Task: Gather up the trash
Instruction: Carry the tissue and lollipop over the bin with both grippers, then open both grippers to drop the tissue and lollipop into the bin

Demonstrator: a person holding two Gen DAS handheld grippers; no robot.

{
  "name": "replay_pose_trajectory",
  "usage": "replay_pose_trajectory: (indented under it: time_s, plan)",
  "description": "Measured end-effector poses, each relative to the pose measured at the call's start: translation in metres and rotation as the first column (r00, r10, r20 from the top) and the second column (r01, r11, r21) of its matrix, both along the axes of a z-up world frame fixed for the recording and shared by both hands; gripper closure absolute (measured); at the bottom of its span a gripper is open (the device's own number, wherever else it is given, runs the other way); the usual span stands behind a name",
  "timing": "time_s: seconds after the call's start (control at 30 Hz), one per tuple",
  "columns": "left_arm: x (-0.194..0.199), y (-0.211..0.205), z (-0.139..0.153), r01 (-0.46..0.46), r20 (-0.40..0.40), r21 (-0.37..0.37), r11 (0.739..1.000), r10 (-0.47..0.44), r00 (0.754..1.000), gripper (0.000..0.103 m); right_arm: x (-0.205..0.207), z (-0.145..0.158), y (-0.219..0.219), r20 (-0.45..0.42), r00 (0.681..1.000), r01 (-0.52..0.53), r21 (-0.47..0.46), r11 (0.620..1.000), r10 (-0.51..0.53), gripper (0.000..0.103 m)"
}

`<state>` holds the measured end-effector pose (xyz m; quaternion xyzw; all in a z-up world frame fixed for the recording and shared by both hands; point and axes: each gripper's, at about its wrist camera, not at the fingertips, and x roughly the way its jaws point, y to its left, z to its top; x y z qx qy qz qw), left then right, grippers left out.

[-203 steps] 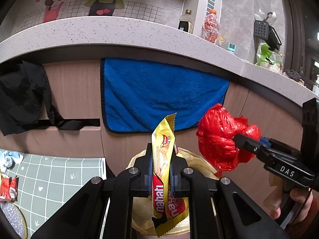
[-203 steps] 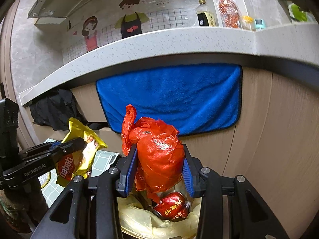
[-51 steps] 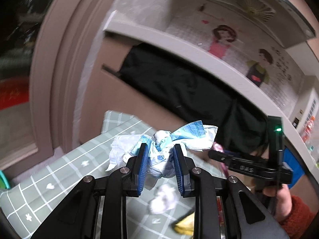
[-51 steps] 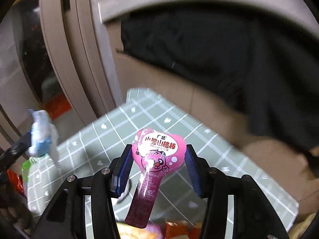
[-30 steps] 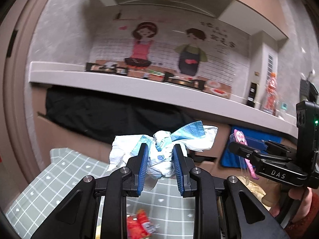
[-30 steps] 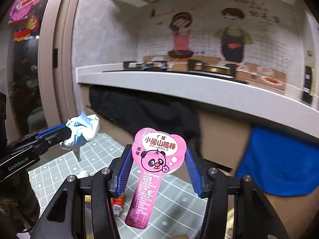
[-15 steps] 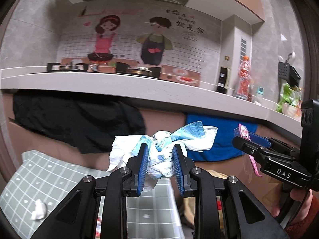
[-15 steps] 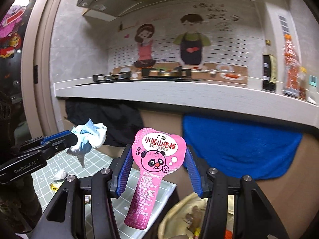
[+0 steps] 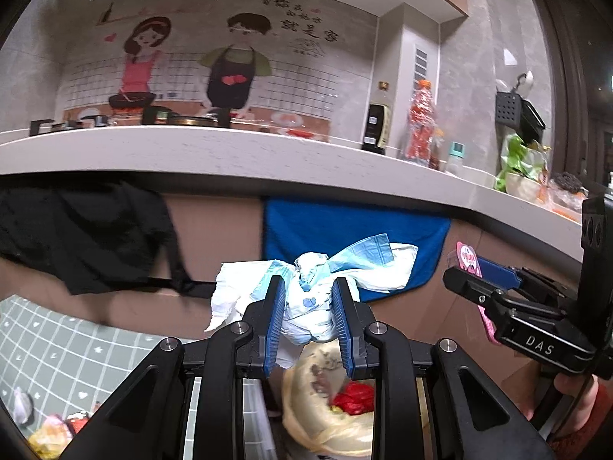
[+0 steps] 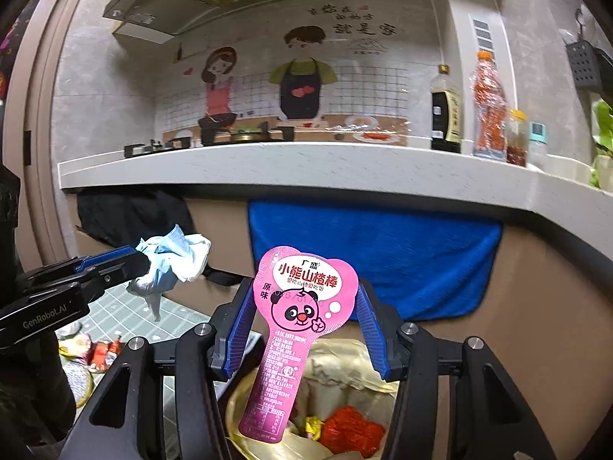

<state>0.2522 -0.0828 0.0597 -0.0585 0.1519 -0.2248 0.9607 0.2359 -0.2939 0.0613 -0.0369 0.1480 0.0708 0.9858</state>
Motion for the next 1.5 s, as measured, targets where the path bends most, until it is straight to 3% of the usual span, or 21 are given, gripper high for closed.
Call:
replay_pose_trajectory:
  time_s: [0.6,1.5]
  plan:
    - [0.036,-0.059,-0.043,0.056,-0.108,0.033,0.998,-0.052,0.993,0.077,0.024,-0.043,-0.060,-0.096,0.993,0.073,0.078,0.994,-0.066,0.054]
    - [0.077,-0.071,-0.095,0.085,-0.253,0.010,0.996,-0.079,0.964,0.077,0.061,-0.093,-0.063,-0.216,0.975,0.078,0.097,0.992,-0.056,0.054]
